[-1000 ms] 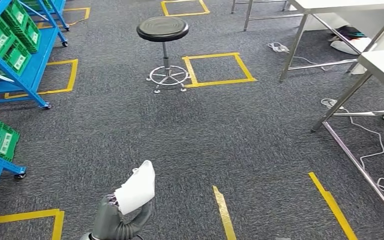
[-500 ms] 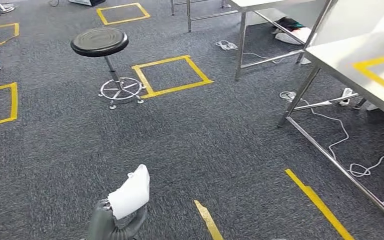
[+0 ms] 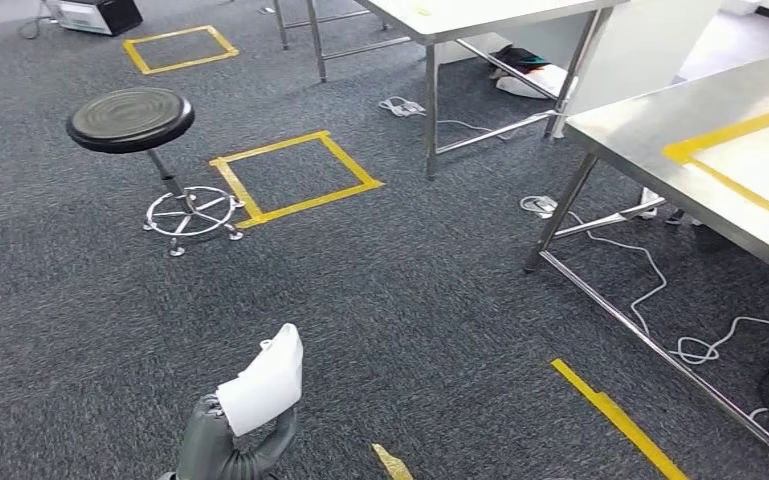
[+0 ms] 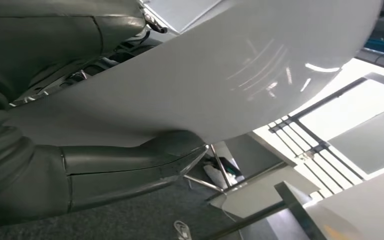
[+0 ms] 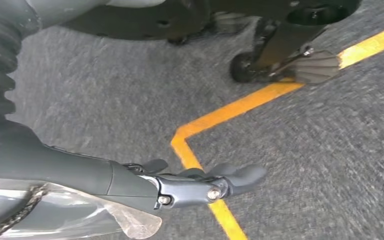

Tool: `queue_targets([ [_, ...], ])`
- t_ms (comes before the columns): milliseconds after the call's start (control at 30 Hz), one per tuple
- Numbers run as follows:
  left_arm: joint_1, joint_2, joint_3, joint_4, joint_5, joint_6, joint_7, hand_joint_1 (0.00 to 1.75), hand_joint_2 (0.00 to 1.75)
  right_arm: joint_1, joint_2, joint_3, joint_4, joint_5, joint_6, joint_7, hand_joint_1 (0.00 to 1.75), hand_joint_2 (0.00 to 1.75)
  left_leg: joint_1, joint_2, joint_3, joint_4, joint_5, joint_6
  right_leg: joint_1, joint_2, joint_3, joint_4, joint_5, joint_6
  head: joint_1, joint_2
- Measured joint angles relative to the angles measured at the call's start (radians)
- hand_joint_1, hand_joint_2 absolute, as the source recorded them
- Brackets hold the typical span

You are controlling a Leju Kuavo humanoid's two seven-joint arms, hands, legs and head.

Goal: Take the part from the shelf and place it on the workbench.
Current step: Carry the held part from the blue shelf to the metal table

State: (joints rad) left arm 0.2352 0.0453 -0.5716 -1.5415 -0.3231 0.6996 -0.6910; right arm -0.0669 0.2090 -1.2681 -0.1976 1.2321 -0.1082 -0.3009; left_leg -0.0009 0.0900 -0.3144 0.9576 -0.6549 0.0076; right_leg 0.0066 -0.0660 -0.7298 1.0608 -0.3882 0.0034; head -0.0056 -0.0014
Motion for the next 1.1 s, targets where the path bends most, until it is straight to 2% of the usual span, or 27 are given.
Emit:
queue_targets([
  [67, -0.006, 0.0, -0.003, 0.0, 0.003, 0.0, -0.001, 1.75, 1.75, -0.003, 0.0, 0.0, 0.0, -0.007, -0.002, -0.004, 0.0, 1.75, 0.001, 0.009, 0.011, 0.004, 0.001, -0.01, -0.001, 0.026, 0.006, 0.003, -0.009, -0.007, -0.001, 0.0],
  [133, -0.015, 0.001, -0.009, 0.001, 0.008, 0.0, -0.001, 1.75, 1.75, -0.002, 0.0, -0.001, 0.0, -0.017, -0.007, -0.008, 0.0, 1.75, 0.005, -0.015, -0.01, 0.057, 0.012, -0.015, -0.005, 0.047, 0.02, -0.004, -0.014, -0.014, -0.002, 0.0],
  [167, -0.02, 0.001, -0.013, 0.002, 0.011, 0.0, -0.001, 1.75, 1.75, -0.002, 0.0, -0.002, 0.0, -0.023, -0.01, -0.009, 0.0, 1.75, 0.007, -0.035, -0.039, 0.109, 0.007, -0.016, -0.007, 0.059, 0.028, -0.008, -0.018, -0.019, -0.002, 0.0],
  [200, -0.023, 0.002, -0.016, 0.003, 0.015, 0.0, -0.001, 1.75, 1.75, -0.002, 0.0, -0.003, 0.0, -0.029, -0.013, -0.01, 0.0, 1.75, 0.009, -0.057, -0.077, 0.17, -0.012, -0.017, -0.007, 0.072, 0.035, -0.012, -0.023, -0.024, -0.002, 0.0],
  [267, -0.027, 0.004, -0.02, 0.006, 0.019, 0.0, -0.001, 1.75, 1.75, -0.002, 0.0, -0.006, 0.0, -0.041, -0.018, -0.011, 0.0, 1.75, 0.011, -0.077, -0.159, 0.272, -0.083, -0.018, -0.007, 0.102, 0.049, -0.014, -0.035, -0.029, -0.002, 0.0],
  [300, -0.029, 0.004, -0.022, 0.008, 0.019, 0.0, -0.001, 1.75, 1.75, 0.0, 0.0, -0.008, 0.0, -0.045, -0.02, -0.01, 0.0, 1.75, 0.011, -0.08, -0.189, 0.292, -0.107, -0.017, -0.007, 0.117, 0.057, -0.014, -0.04, -0.028, -0.002, 0.0],
  [333, -0.031, 0.005, -0.023, 0.009, 0.019, 0.0, -0.001, 1.75, 1.75, 0.002, 0.0, -0.01, 0.0, -0.048, -0.021, -0.01, 0.0, 1.75, 0.01, -0.082, -0.208, 0.287, -0.103, -0.015, -0.007, 0.132, 0.066, -0.014, -0.046, -0.027, -0.002, 0.0],
  [367, -0.033, 0.005, -0.025, 0.01, 0.019, 0.0, -0.001, 1.75, 1.75, 0.005, 0.0, -0.013, 0.0, -0.051, -0.023, -0.009, 0.0, 1.75, 0.01, -0.086, -0.215, 0.254, -0.067, -0.013, -0.007, 0.147, 0.075, -0.014, -0.052, -0.024, -0.002, 0.0],
  [433, -0.037, 0.005, -0.027, 0.011, 0.019, 0.0, -0.001, 1.75, 1.75, 0.009, 0.0, -0.018, 0.0, -0.055, -0.027, -0.007, 0.0, 1.75, 0.01, -0.12, -0.212, 0.152, 0.041, -0.008, -0.009, 0.173, 0.09, -0.014, -0.059, -0.017, -0.002, 0.0],
  [500, -0.039, 0.005, -0.028, 0.012, 0.019, 0.0, -0.001, 1.75, 1.75, 0.011, 0.0, -0.025, 0.0, -0.058, -0.031, -0.006, 0.0, 1.75, 0.006, -0.157, -0.214, 0.1, 0.074, -0.001, -0.012, 0.196, 0.09, -0.012, -0.06, -0.006, -0.002, 0.0],
  [533, -0.039, 0.005, -0.028, 0.012, 0.02, 0.0, -0.001, 1.75, 1.75, 0.013, 0.0, -0.027, 0.0, -0.06, -0.031, -0.006, 0.0, 1.75, 0.004, -0.164, -0.217, 0.099, 0.073, 0.004, -0.012, 0.207, 0.088, -0.011, -0.06, 0.001, -0.002, 0.0],
  [567, -0.04, 0.005, -0.028, 0.013, 0.02, 0.0, -0.001, 1.75, 1.75, 0.016, 0.0, -0.029, 0.0, -0.062, -0.032, -0.007, 0.0, 1.75, 0.003, -0.158, -0.218, 0.096, 0.081, 0.011, -0.012, 0.219, 0.084, -0.012, -0.059, 0.009, -0.002, 0.0],
  [600, -0.042, 0.003, -0.029, 0.013, 0.02, 0.0, -0.001, 1.75, 1.75, 0.019, 0.0, -0.031, -0.001, -0.064, -0.032, -0.007, 0.0, 1.75, 0.005, -0.147, -0.214, 0.088, 0.104, 0.017, -0.01, 0.222, 0.08, -0.011, -0.06, 0.014, -0.001, 0.0],
  [633, -0.045, 0.002, -0.03, 0.013, 0.02, 0.0, -0.001, 1.75, 1.75, 0.021, -0.001, -0.032, -0.001, -0.065, -0.032, -0.008, 0.0, 1.75, 0.007, -0.134, -0.21, 0.08, 0.117, 0.023, -0.007, 0.205, 0.074, -0.004, -0.068, 0.019, 0.002, 0.0],
  [667, -0.048, 0.0, -0.03, 0.013, 0.02, 0.0, -0.001, 1.75, 1.75, 0.021, -0.001, -0.034, -0.001, -0.067, -0.032, -0.009, 0.0, 1.75, 0.009, -0.119, -0.208, 0.072, 0.124, 0.028, -0.005, 0.176, 0.061, 0.019, -0.087, 0.023, 0.005, 0.0],
  [733, -0.048, -0.002, -0.031, 0.013, 0.022, 0.0, -0.001, 1.75, 1.75, 0.017, -0.002, -0.037, -0.002, -0.068, -0.032, -0.011, 0.0, 1.75, 0.008, -0.088, -0.208, 0.066, 0.131, 0.034, -0.004, 0.104, 0.016, 0.12, -0.15, 0.029, 0.012, 0.0],
  [767, -0.047, -0.002, -0.03, 0.013, 0.023, 0.0, -0.001, 1.75, 1.75, 0.015, -0.002, -0.038, -0.002, -0.068, -0.032, -0.013, 0.0, 1.75, 0.007, -0.072, -0.209, 0.065, 0.131, 0.035, -0.006, 0.086, -0.009, 0.179, -0.177, 0.032, 0.012, 0.0],
  [800, -0.047, -0.002, -0.03, 0.013, 0.025, 0.0, -0.001, 1.75, 1.75, 0.015, -0.002, -0.038, -0.002, -0.068, -0.031, -0.015, 0.0, 1.75, 0.007, -0.057, -0.21, 0.066, 0.13, 0.035, -0.009, 0.077, -0.023, 0.218, -0.19, 0.036, 0.013, 0.0],
  [833, -0.047, -0.002, -0.029, 0.014, 0.026, 0.0, -0.001, 1.75, 1.75, 0.016, -0.002, -0.038, -0.002, -0.067, -0.031, -0.018, 0.0, 1.75, 0.007, -0.043, -0.209, 0.066, 0.129, 0.034, -0.011, 0.071, -0.022, 0.225, -0.185, 0.038, 0.013, 0.0],
  [867, -0.047, -0.002, -0.028, 0.014, 0.028, 0.0, -0.001, 1.75, 1.75, 0.017, -0.002, -0.038, -0.002, -0.065, -0.03, -0.019, 0.0, 1.75, 0.007, -0.031, -0.208, 0.066, 0.127, 0.033, -0.013, 0.065, -0.001, 0.196, -0.165, 0.04, 0.013, 0.0],
  [900, -0.044, -0.003, -0.025, 0.014, 0.029, 0.0, -0.001, 1.75, 1.75, 0.018, -0.002, -0.038, -0.002, -0.061, -0.031, -0.02, 0.0, 1.75, 0.007, -0.02, -0.205, 0.066, 0.124, 0.03, -0.014, 0.053, 0.035, 0.135, -0.135, 0.04, 0.013, 0.0],
  [933, -0.041, -0.004, -0.02, 0.013, 0.03, 0.0, -0.001, 1.75, 1.75, 0.017, -0.002, -0.038, -0.002, -0.057, -0.031, -0.02, 0.0, 1.75, 0.005, -0.009, -0.202, 0.066, 0.121, 0.026, -0.012, 0.03, 0.075, 0.068, -0.115, 0.038, 0.013, 0.0],
  [1000, -0.034, -0.006, -0.009, 0.01, 0.032, 0.0, -0.001, 1.75, 1.75, 0.014, -0.001, -0.038, -0.002, -0.052, -0.034, -0.018, 0.0, 1.75, 0.001, 0.007, -0.198, 0.067, 0.115, 0.016, -0.007, -0.001, 0.128, -0.02, -0.096, 0.028, 0.012, 0.0],
  [1033, -0.031, -0.007, -0.004, 0.009, 0.033, 0.0, -0.001, 1.75, 1.75, 0.014, -0.001, -0.038, -0.002, -0.051, -0.035, -0.017, 0.0, 1.75, -0.002, 0.014, -0.196, 0.067, 0.113, 0.012, -0.004, -0.004, 0.134, -0.029, -0.1, 0.022, 0.012, 0.0],
  [1100, -0.03, -0.009, 0.002, 0.006, 0.034, 0.0, -0.001, 1.75, 1.75, 0.015, -0.001, -0.038, -0.002, -0.05, -0.036, -0.015, 0.0, 1.75, -0.002, 0.026, -0.188, 0.065, 0.109, 0.002, -0.006, 0.016, 0.135, -0.033, -0.097, 0.011, 0.012, 0.0],
])
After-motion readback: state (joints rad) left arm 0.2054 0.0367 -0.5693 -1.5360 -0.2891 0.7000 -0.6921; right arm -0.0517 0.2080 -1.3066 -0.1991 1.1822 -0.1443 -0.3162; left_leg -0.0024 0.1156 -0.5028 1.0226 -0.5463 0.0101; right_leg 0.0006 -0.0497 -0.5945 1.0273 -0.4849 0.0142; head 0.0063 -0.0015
